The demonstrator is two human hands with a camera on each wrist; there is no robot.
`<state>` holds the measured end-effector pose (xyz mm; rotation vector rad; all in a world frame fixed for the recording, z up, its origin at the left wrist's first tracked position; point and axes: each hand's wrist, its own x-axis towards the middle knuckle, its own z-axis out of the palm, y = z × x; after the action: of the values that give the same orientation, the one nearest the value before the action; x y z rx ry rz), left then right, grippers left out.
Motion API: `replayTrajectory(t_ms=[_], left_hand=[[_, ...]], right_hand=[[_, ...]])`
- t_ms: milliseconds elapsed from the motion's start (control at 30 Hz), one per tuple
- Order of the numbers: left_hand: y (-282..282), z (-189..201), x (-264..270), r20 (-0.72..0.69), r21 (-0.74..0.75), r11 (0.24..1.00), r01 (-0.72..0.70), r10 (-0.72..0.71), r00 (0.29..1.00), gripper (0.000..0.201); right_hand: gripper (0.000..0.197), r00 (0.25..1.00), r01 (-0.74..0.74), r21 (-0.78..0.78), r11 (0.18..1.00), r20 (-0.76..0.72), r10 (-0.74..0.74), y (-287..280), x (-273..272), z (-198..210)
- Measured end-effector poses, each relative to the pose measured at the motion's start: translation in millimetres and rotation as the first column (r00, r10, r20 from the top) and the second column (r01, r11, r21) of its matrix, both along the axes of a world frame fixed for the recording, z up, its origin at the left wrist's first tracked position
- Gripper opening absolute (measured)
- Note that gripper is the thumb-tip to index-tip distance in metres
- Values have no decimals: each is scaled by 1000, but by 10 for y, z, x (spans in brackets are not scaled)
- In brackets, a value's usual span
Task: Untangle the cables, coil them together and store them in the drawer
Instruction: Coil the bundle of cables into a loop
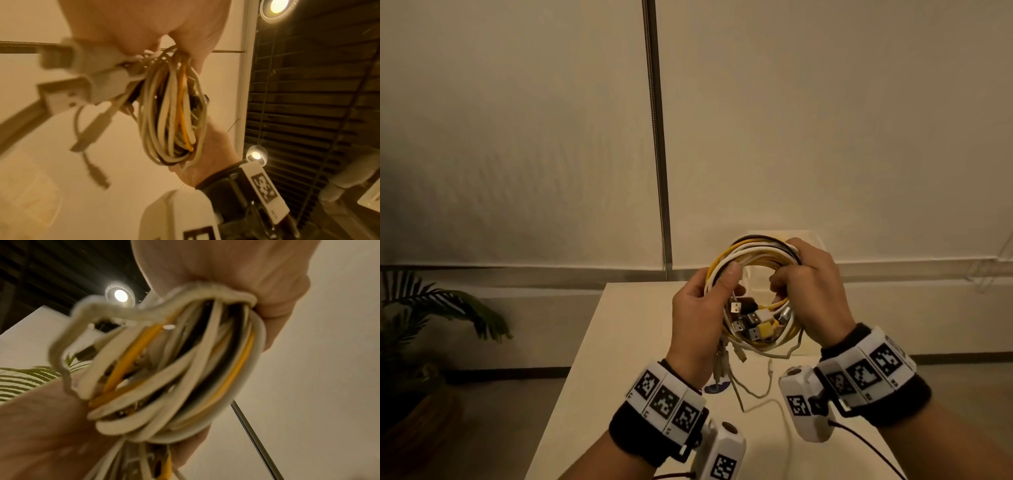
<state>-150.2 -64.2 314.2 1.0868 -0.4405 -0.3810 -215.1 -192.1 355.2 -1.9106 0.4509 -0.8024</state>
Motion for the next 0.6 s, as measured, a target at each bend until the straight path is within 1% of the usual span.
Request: replayTrajectory(t_ms=[67,133,200,267,333,400,467,533,600], left_hand=[[-25,-12,7,37,50,999,-18,16,999,25],[-49,-19,13,66,66,998,-24,20,998,23],[-72,-18,20,137,65,996,-69,60,989,30],[-85,-28,65,255,78,991,-111,87,963,36],[-68,-12,125,340,97,991,-94,55,939,34],[-33,21,171,361,112,993,-22,-20,932,34],[-5,54,218,407,129,992,13,-65,911,34],[18,87,264,500,170,985,3,-89,861,33],[30,139,288,595,259,966,5,-164,787,26]], right_hand=[[10,1000,21,0,1000,11,-21,10,-7,-45],[14,999,44,-39,998,28,-43,28,-16,-69],[20,997,61,-78,995,49,-57,44,-29,-92],[21,998,45,-91,995,45,-41,37,-59,-106],[19,999,-30,-67,997,-18,29,6,-116,-94],[16,989,-117,-34,993,-97,113,-23,-180,-52],[15,973,-165,-65,984,-174,152,-38,-228,31],[22,955,-214,-80,974,-226,191,-57,-244,158],[37,932,-263,-86,961,-280,230,-109,-236,303]])
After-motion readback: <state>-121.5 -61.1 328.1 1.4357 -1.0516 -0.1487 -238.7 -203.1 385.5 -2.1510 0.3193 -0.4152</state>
